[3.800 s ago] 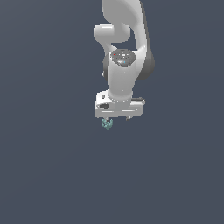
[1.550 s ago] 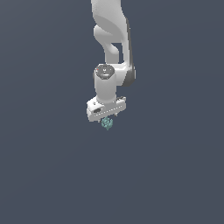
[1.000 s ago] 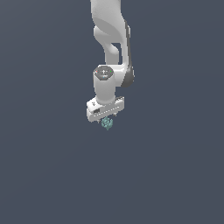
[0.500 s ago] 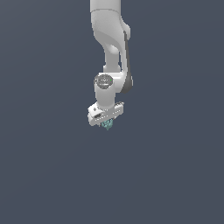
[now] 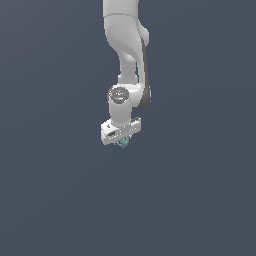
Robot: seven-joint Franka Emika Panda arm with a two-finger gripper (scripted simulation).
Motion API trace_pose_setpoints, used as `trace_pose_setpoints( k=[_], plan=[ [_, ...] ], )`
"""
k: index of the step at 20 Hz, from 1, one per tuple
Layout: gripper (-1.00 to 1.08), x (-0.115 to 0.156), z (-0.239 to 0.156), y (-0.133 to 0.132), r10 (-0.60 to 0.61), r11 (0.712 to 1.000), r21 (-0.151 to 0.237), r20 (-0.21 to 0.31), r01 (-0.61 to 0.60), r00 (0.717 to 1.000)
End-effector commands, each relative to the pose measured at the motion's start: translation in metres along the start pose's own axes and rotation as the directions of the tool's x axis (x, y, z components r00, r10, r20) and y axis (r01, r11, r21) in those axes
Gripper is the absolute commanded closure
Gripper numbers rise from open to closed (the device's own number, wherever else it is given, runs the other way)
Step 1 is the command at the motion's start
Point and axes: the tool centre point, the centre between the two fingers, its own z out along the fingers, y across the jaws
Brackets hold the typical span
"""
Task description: Pick up the object and move it to a goal position.
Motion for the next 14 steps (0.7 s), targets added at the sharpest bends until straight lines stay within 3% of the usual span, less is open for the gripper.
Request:
trace_pose_setpoints(
  k=[1,14],
  plan=[
    [1.08,0.0,0.001,0.0,-0.001,1.0,0.001,0.001,0.001,1.0],
    [1.08,-0.003,-0.017,-0.01,0.0,1.0,0.0,0.0,0.0,1.0]
  ],
)
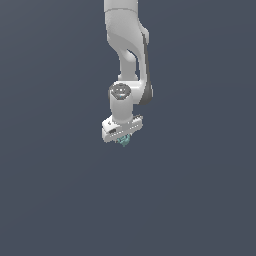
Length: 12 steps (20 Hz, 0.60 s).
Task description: Pick up the object and move it to a goal position.
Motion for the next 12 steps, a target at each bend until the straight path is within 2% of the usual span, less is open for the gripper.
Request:
trace_pose_setpoints(
  k=[1,12],
  plan=[
    [1.08,-0.001,-0.009,-0.005,-0.001,1.0,-0.001,0.0,0.001,1.0],
    [1.08,-0.011,-0.068,-0.041,-0.001,1.0,-0.001,0.001,0.001,1.0]
  ],
)
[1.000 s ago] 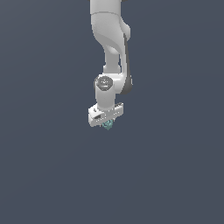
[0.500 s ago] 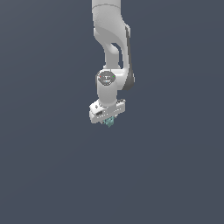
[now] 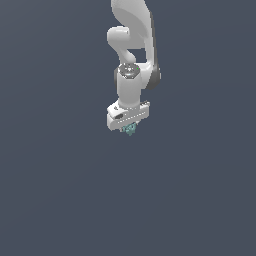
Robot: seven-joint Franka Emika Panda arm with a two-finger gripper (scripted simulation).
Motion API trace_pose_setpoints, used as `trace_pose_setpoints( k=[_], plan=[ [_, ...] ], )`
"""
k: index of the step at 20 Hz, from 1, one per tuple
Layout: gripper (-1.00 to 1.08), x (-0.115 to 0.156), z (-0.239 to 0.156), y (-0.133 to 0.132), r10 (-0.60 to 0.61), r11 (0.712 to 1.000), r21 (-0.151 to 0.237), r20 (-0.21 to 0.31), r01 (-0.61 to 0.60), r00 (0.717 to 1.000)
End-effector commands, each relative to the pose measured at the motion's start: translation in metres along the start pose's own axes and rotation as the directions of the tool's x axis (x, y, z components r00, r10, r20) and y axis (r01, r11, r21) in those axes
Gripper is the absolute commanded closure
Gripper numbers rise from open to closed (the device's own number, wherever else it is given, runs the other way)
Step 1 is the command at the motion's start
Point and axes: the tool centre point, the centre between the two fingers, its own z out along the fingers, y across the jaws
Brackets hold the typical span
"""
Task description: Pick up the object and move it to a goal position.
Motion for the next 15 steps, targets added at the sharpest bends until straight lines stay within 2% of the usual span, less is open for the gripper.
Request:
trace_pose_setpoints(
  k=[1,8,15],
  plan=[
    [1.08,-0.002,-0.012,-0.007,0.0,1.0,0.0,0.001,0.0,1.0],
    [1.08,-0.004,-0.03,-0.017,0.0,1.0,0.001,0.001,0.0,1.0],
    [1.08,-0.003,-0.029,-0.017,0.0,1.0,0.001,0.001,0.0,1.0]
  ],
)
